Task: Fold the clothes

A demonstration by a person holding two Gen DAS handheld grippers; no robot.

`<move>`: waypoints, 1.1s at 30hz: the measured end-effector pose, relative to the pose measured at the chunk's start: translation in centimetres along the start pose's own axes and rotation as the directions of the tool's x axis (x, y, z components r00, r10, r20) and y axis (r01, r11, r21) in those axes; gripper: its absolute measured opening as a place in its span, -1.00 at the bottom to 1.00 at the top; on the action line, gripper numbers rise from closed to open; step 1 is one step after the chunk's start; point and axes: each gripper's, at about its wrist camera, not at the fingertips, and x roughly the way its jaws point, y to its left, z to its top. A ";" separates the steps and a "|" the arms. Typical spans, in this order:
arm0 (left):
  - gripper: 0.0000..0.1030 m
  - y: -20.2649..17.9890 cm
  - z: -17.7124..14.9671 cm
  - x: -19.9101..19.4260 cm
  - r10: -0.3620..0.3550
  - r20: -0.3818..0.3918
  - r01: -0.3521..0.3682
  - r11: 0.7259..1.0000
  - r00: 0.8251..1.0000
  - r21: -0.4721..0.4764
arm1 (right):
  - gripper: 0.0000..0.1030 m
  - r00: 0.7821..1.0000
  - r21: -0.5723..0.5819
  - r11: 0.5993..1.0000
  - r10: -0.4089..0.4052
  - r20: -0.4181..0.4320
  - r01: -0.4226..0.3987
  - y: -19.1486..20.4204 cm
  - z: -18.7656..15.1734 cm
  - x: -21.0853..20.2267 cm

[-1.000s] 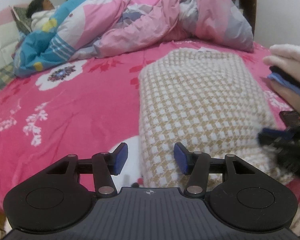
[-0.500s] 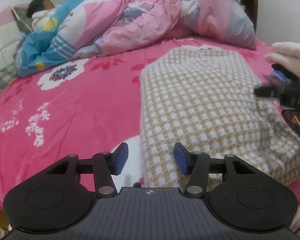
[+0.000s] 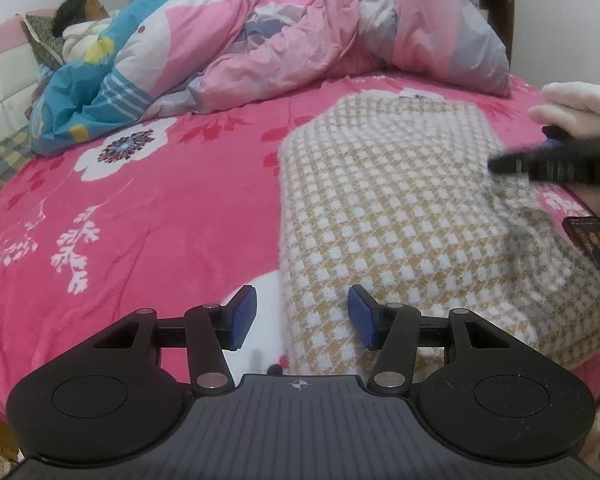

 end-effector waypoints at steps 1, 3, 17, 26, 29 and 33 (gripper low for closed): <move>0.01 0.0 0.0 0.0 0.000 0.000 0.000 1.000 1.000 0.001 | -0.80 1.000 0.011 1.000 0.001 0.012 -0.001 -0.2 0.5 0.0; 0.01 0.1 0.0 0.0 -0.001 -0.001 0.001 1.000 1.000 0.001 | -0.80 1.000 0.037 0.999 0.006 0.031 -0.007 -0.6 1.5 0.2; 0.02 0.0 0.1 0.0 -0.010 -0.002 0.010 1.000 1.000 0.000 | -0.94 0.996 0.053 0.998 -0.019 -0.082 0.023 -1.5 -1.5 6.6; 0.02 -0.3 0.2 -0.1 0.006 -0.005 -0.005 1.000 1.000 0.017 | -0.94 0.997 0.082 0.997 -0.002 -0.074 0.008 -1.9 -1.7 6.5; 0.02 -0.3 0.2 -0.1 0.009 -0.004 -0.009 1.000 1.000 0.021 | -0.94 0.998 0.092 0.996 0.004 -0.069 0.003 -2.0 -1.8 6.5; 0.02 -0.2 -0.1 -0.2 0.003 0.012 -0.003 1.000 1.000 0.025 | -0.94 0.998 0.093 0.996 -0.001 -0.055 0.006 -1.9 -2.0 6.4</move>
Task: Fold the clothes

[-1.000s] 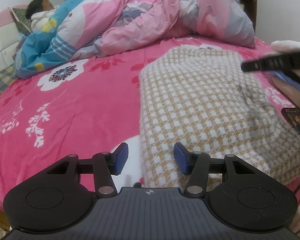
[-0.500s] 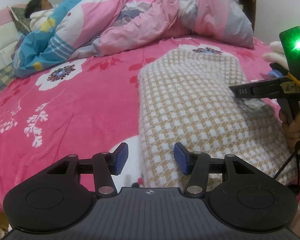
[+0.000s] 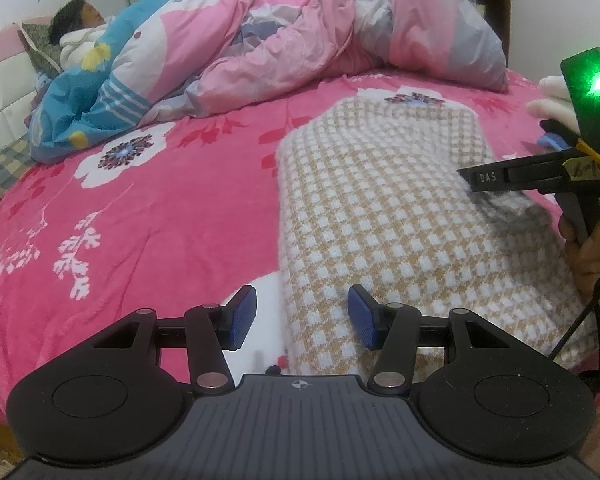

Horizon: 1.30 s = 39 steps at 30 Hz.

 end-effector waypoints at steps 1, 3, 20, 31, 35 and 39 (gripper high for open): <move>0.02 0.1 -0.1 0.0 -0.005 0.006 0.005 1.000 1.000 -0.002 | -0.93 1.000 0.001 1.000 -0.003 0.006 0.003 0.1 -0.1 -0.1; 0.02 0.4 -0.4 0.0 -0.018 0.020 0.018 1.000 1.000 -0.005 | -0.93 1.000 0.003 1.000 -0.011 0.019 0.011 0.1 -0.3 -0.2; 0.05 1.2 -0.8 0.2 -0.059 0.037 0.060 0.998 0.998 -0.025 | -0.93 0.993 0.019 0.999 -0.036 0.110 0.034 0.5 -1.7 -0.9; 0.06 1.2 -0.8 0.1 -0.053 0.035 0.054 0.998 0.998 -0.019 | -0.93 0.992 0.022 0.999 -0.036 0.118 0.034 0.5 -1.9 -0.9; 0.06 1.1 -0.8 0.0 -0.054 0.037 0.054 0.998 0.998 -0.017 | -0.92 0.992 0.021 0.999 -0.037 0.118 0.035 0.5 -1.9 -0.9; 0.06 1.2 -0.9 0.0 -0.055 0.041 0.055 0.998 0.998 -0.016 | -0.93 0.992 0.021 0.999 -0.037 0.118 0.035 0.5 -1.9 -0.9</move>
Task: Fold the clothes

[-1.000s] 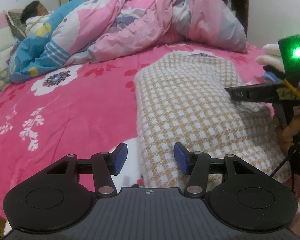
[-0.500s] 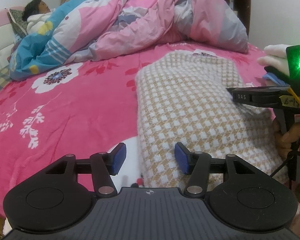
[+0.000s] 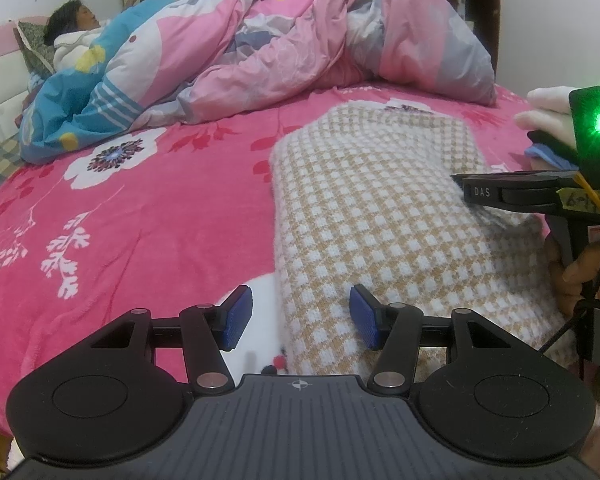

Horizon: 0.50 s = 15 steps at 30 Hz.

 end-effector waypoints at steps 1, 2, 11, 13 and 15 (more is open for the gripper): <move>0.05 0.0 0.0 -0.1 -0.001 0.004 0.001 1.000 1.000 0.003 | -0.92 1.000 0.000 1.000 0.000 0.000 0.000 0.0 0.0 0.0; 0.05 0.0 0.0 -0.2 -0.003 0.008 0.003 1.000 1.000 0.006 | -0.93 1.000 0.000 1.000 -0.001 0.000 0.001 0.0 0.0 0.0; -0.31 -1.5 0.2 -5.1 -0.183 0.212 0.163 0.980 0.960 0.112 | -0.92 1.000 0.003 1.000 0.002 0.002 -0.002 0.0 -0.1 0.0; -0.79 -2.3 -0.4 -4.2 -0.208 0.141 0.187 0.971 0.968 0.146 | -0.93 1.000 0.005 1.000 0.003 0.003 -0.003 0.0 -0.1 0.0; -0.95 -2.4 -1.8 -1.2 -0.196 -0.011 0.196 0.975 0.981 0.105 | -0.92 1.000 0.007 1.000 0.006 0.004 -0.006 0.0 -0.1 0.0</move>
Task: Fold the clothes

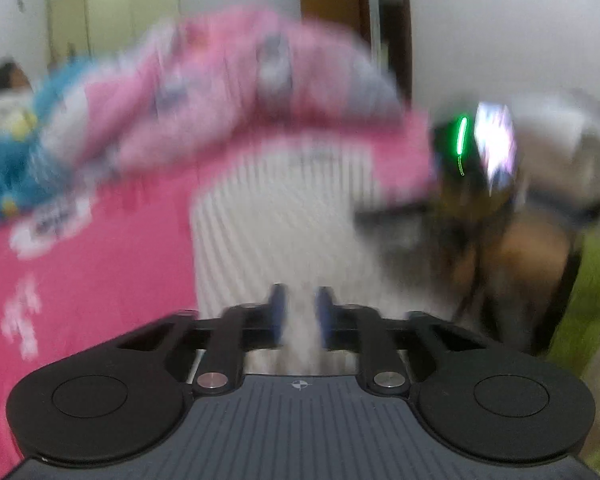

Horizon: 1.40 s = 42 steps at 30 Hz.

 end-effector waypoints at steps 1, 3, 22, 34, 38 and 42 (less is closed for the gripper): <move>-0.98 0.7 -0.4 0.7 -0.023 -0.014 0.022 0.999 1.000 -0.046 | -0.92 1.000 0.000 1.000 0.004 0.002 -0.004 0.0 0.0 0.0; -0.97 2.0 -1.0 1.5 -0.077 -0.007 0.075 0.988 0.997 -0.133 | -0.92 1.000 -0.006 1.000 0.001 0.007 -0.001 0.1 -0.2 -0.1; -0.97 0.8 0.0 3.2 -0.026 0.039 0.027 0.999 0.999 -0.023 | -0.92 1.000 -0.010 1.000 0.002 0.008 -0.002 0.0 -0.3 0.0; -0.97 2.0 5.4 3.5 -0.054 0.067 0.060 0.994 0.996 -0.089 | -0.92 1.000 0.019 1.000 0.015 0.014 -0.015 -0.3 -0.5 -0.1; -0.97 3.5 4.0 6.9 -0.078 0.037 0.083 0.985 0.996 -0.154 | -0.92 1.000 0.028 0.999 0.023 0.013 -0.024 -0.5 -0.5 0.0; -0.96 3.7 4.7 6.3 -0.089 0.015 0.091 0.977 0.996 -0.194 | -0.92 0.999 0.043 0.999 0.033 0.016 -0.033 -0.8 -0.5 0.0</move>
